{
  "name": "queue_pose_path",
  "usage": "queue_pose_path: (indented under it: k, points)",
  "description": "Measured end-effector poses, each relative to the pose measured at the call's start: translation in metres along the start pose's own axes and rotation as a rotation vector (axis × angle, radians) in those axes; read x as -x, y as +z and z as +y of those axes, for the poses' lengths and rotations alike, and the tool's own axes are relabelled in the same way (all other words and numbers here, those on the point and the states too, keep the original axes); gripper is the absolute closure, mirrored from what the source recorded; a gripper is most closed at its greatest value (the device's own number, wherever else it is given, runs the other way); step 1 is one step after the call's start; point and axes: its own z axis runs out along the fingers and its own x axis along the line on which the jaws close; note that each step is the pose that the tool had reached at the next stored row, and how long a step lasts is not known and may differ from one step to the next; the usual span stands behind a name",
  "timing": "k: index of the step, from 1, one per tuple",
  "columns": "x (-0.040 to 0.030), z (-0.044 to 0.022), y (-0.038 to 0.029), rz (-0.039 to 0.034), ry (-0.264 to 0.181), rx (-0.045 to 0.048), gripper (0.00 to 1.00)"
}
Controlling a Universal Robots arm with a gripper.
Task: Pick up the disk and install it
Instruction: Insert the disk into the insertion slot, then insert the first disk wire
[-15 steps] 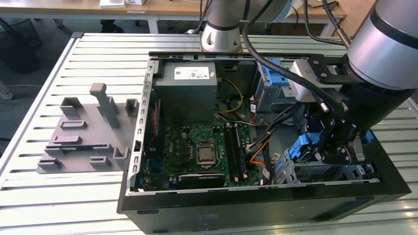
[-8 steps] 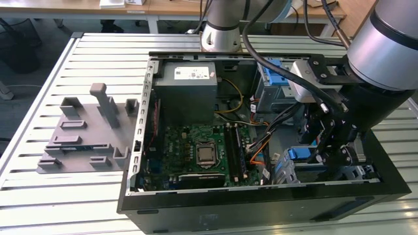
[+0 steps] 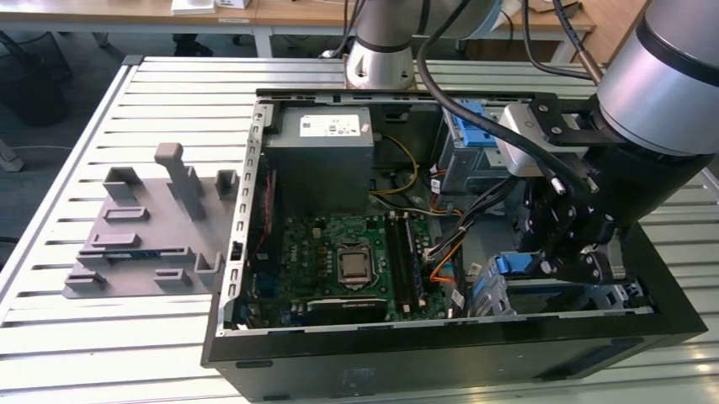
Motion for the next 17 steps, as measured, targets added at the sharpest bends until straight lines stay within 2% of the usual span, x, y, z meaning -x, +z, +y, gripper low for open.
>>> queue_pose_path:
  k: [1, 4, 5, 6, 17]
  points:
    - [0.0000, 0.0000, 0.0000, 0.0000, 0.000, 0.0000, 0.64]
    - [0.0000, 0.0000, 0.0001, 0.0001, 0.000, 0.0000, 0.82]
    - [0.0000, 0.0000, 0.0001, 0.0000, 0.000, 0.0000, 0.82]
    - [0.0000, 0.0000, 0.0001, 0.0000, 0.000, 0.0000, 0.88]
    - [0.0000, 0.0000, 0.0008, -0.0001, 0.000, 0.0000, 0.89]
